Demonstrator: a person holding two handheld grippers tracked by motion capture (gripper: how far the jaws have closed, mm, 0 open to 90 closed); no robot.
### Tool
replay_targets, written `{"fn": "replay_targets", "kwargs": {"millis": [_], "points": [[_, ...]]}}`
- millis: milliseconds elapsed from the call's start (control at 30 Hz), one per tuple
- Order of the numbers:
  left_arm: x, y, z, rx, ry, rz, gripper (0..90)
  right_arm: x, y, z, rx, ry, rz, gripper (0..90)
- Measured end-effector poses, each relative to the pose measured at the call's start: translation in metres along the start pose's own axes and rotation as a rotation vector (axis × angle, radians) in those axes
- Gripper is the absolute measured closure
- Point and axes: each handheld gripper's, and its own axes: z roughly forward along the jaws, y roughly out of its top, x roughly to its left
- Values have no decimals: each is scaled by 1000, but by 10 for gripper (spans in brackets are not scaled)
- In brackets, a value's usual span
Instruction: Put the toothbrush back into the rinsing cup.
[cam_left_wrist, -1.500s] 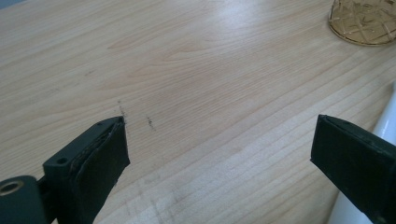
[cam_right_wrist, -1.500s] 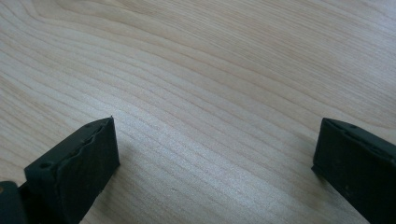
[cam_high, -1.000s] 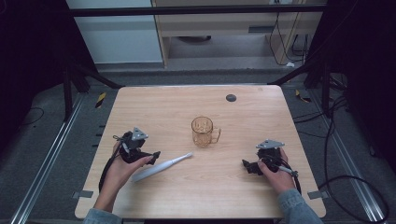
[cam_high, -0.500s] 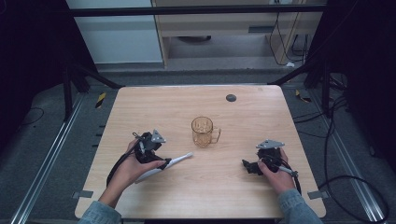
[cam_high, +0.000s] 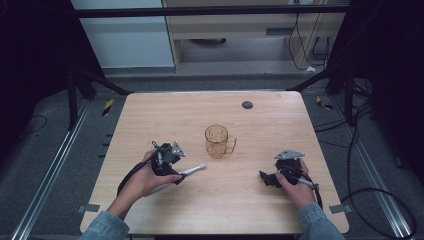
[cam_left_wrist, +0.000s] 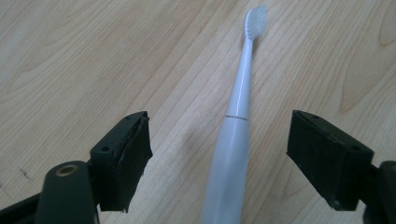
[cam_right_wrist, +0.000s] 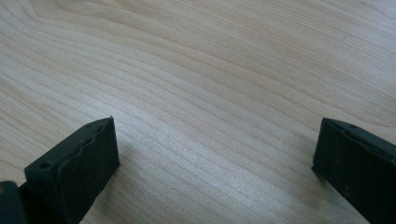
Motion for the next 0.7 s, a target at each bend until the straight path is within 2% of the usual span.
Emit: {"fn": "replay_targets", "kwargs": {"millis": [233, 267, 300, 333, 467, 567, 700], "points": [[-4, 6, 2, 39, -21, 39, 282, 0, 0, 0, 0, 0, 0, 3], [-5, 7, 4, 65, -25, 49, 291, 0, 0, 0, 0, 0, -1, 3], [-5, 7, 4, 65, -25, 49, 300, 0, 0, 0, 0, -1, -2, 3], [-6, 6, 6, 90, -27, 69, 309, 0, 0, 0, 0, 0, -1, 3], [-5, 3, 8, 95, -34, 69, 355, 0, 0, 0, 0, 0, 0, 3], [-6, -3, 12, 117, -41, 64, 372, 0, 0, 0, 0, 0, -1, 3], [-3, -7, 12, 132, -31, 63, 400, 0, 0, 0, 0, 0, -2, 3]]}}
